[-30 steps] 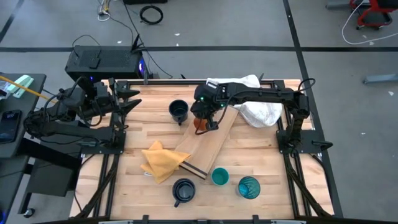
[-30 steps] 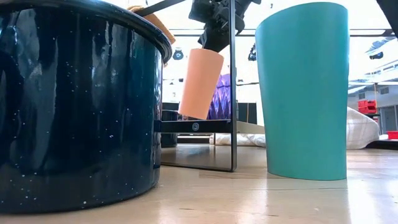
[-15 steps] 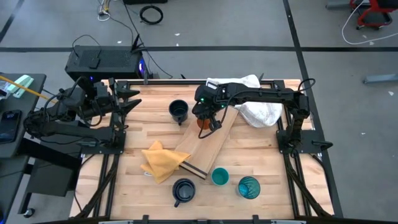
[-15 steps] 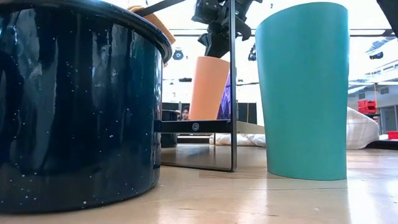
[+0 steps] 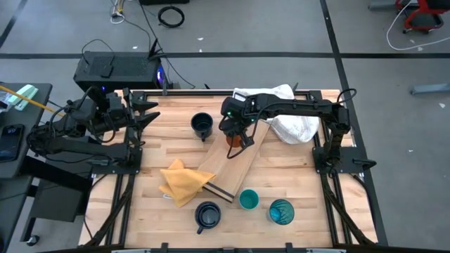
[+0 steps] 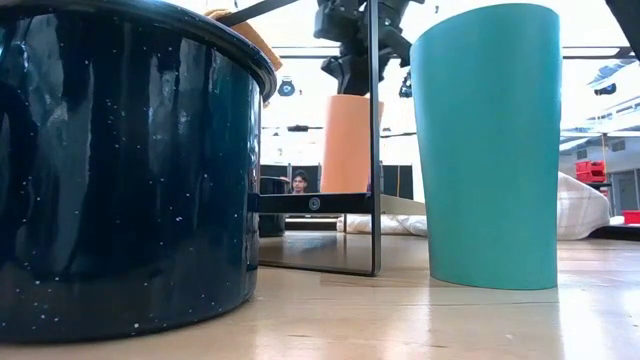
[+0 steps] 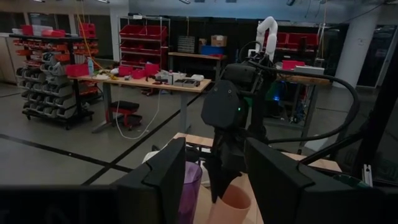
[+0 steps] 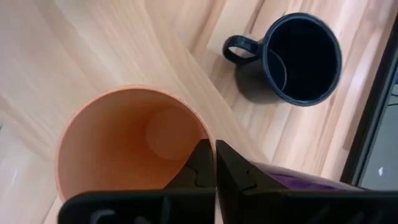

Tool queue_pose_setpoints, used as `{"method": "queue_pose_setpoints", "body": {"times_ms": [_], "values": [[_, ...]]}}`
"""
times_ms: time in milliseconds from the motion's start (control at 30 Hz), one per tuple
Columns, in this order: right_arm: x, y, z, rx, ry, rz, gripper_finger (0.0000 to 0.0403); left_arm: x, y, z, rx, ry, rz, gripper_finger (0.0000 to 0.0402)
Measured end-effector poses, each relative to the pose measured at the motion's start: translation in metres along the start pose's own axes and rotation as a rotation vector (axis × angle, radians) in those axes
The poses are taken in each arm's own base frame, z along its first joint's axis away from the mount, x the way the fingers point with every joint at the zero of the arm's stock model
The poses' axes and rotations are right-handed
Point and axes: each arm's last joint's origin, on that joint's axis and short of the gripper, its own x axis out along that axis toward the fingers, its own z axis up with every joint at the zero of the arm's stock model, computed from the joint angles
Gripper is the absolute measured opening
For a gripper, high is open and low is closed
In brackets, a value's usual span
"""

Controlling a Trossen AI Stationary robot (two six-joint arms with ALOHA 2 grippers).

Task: Stack small to large cups/mugs on shelf
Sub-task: Put the orange cup on the shelf

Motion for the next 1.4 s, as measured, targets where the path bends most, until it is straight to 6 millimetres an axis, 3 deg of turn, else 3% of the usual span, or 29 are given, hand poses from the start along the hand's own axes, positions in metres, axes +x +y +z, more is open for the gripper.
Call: {"method": "queue_pose_setpoints", "body": {"times_ms": [1167, 1400], "values": [[0.0, 0.0, 0.004, 0.05, -0.075, 0.057, 0.0031, 0.0, 0.0, 0.0, -0.001, 0.0, 0.001, 0.0172], [0.019, 0.003, 0.004, 0.054, -0.029, 0.105, 0.0031, 0.0, 0.0, 0.0, -0.001, 0.0, 0.001, 0.0172]]}}
